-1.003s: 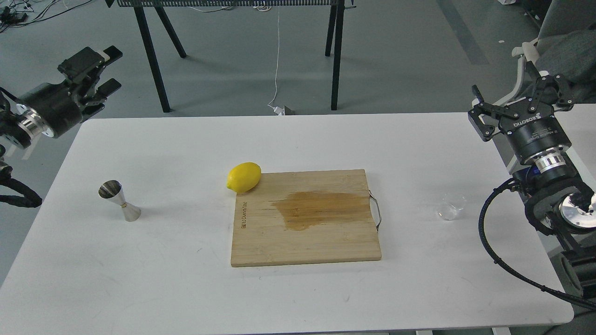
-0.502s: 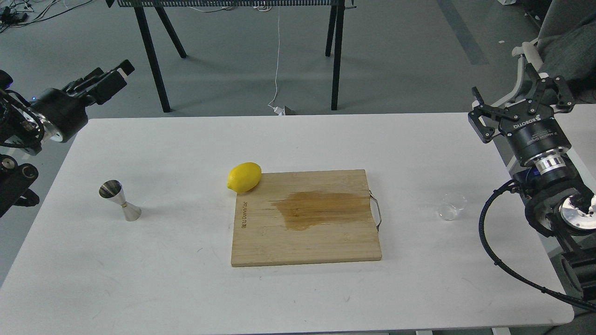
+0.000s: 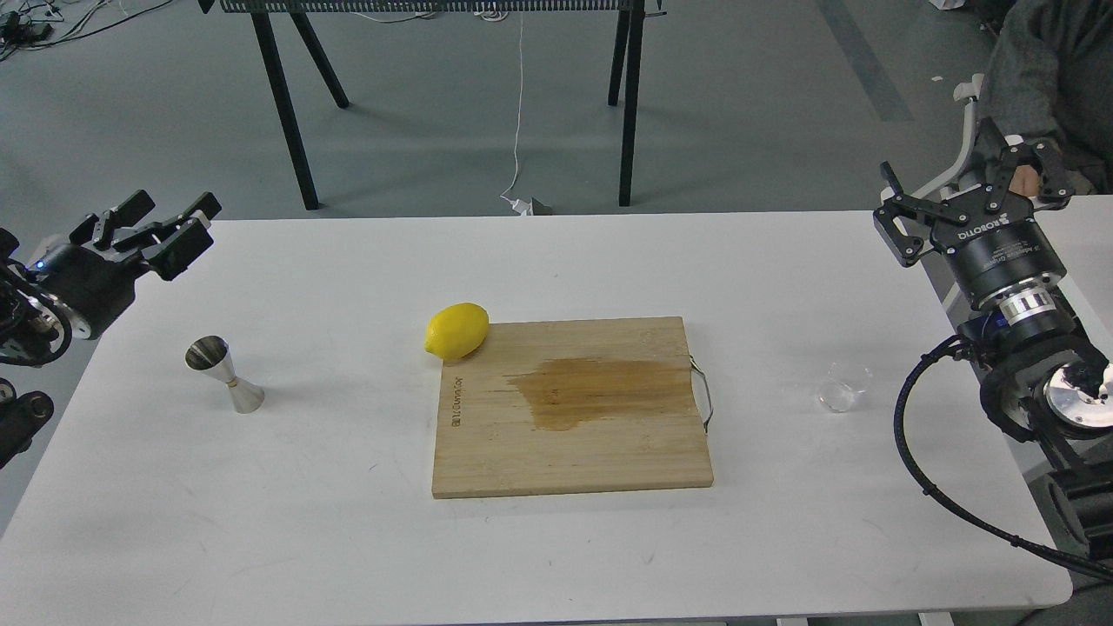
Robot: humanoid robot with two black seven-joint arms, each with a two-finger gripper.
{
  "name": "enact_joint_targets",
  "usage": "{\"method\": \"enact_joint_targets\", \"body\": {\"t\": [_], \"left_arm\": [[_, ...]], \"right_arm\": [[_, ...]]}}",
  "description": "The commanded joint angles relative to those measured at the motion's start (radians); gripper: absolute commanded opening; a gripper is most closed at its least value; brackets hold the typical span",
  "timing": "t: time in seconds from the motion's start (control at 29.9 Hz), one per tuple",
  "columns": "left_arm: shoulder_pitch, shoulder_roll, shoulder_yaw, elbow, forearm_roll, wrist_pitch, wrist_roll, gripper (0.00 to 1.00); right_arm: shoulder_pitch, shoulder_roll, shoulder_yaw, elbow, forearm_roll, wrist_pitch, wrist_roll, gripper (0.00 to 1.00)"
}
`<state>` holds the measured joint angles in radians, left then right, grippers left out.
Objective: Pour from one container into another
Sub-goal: 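Lower the left gripper around the metal jigger and close on it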
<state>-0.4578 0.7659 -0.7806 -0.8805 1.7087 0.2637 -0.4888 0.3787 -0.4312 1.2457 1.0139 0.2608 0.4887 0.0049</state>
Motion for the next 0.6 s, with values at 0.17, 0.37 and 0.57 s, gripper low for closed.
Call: {"method": "enact_joint_targets", "body": {"t": [0.17,0.37,0.57], "left_arm": [[0.076,-0.008,0.0,0.0,0.002,0.049,0.0,1.0],[0.12,-0.016,-0.002,0.002,0.0,0.066,0.0,1.0],[0.165,-0.04,0.0,0.021,0.0,0.094,0.0,1.0]], "right_arm": [[0.0,-0.006,-0.002,0.0,0.0,0.0,0.0,0.99],[0.0,-0.006,-0.002,0.0,0.0,0.0,0.0,0.99],[-0.004,-0.008,-0.002,0.0,0.0,0.0,0.0,0.99]]}}
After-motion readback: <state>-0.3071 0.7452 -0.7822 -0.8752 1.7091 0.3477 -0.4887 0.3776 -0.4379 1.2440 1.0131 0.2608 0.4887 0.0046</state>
